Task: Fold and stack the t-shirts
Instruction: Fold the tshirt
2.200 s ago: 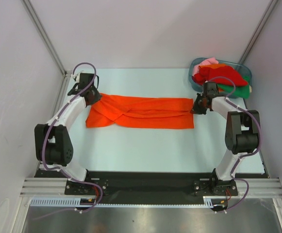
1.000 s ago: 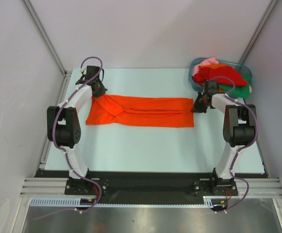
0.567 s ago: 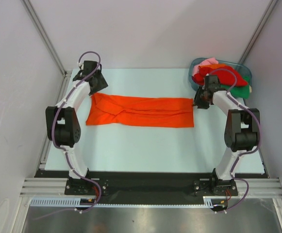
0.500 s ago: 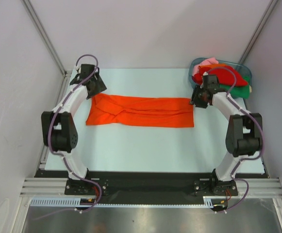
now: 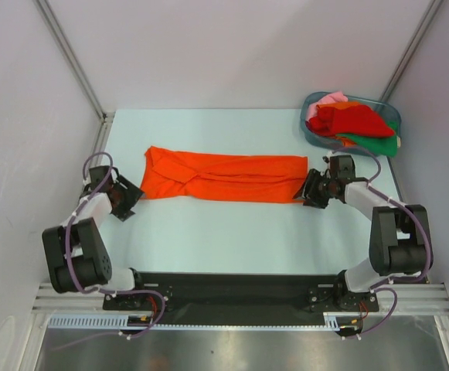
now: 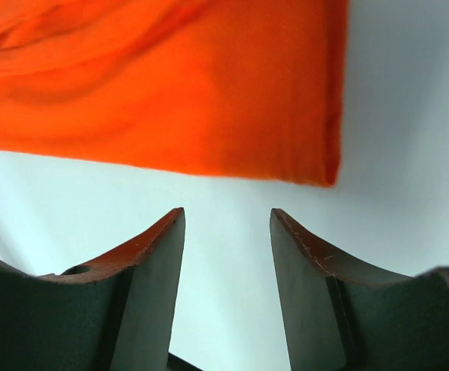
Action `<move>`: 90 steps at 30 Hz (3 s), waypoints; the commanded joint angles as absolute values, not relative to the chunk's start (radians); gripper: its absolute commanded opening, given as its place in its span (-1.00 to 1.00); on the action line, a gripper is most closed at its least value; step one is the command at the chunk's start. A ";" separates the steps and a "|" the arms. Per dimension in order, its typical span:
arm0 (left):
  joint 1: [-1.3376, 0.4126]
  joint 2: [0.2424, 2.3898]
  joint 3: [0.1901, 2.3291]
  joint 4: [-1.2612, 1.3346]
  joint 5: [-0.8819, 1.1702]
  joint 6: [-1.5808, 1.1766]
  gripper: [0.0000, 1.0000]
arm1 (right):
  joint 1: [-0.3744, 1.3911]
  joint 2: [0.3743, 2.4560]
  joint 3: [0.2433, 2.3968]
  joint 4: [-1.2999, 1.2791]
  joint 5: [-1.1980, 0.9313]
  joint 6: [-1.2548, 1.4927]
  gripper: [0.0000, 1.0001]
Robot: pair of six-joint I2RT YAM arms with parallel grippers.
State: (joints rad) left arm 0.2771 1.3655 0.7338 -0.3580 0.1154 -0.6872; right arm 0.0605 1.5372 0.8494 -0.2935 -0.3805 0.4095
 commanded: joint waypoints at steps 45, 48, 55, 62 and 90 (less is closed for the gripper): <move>0.291 1.614 0.910 -0.290 0.045 -0.670 -0.82 | -0.052 1.543 0.667 -0.167 -0.295 0.476 -0.69; 0.291 1.534 0.881 -0.314 0.005 -0.670 -0.11 | -0.035 1.442 0.721 -0.273 -0.215 0.408 -0.22; 0.238 1.303 0.827 -0.313 0.077 -0.644 0.07 | 0.081 1.331 0.851 -0.287 -0.137 0.324 0.08; 0.097 1.339 0.847 -0.143 0.291 -0.681 -0.08 | 0.386 1.558 0.986 -0.039 -0.182 0.529 -0.05; -0.063 1.782 1.153 -0.094 0.399 -0.675 -0.24 | 0.733 2.280 1.529 0.307 -0.221 0.785 -1.00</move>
State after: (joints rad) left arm -0.0502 1.7714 1.0969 -0.1276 0.3752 -0.6731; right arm 0.7223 2.2745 1.4914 0.2745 -0.2134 0.7712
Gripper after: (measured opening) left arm 0.383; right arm 0.010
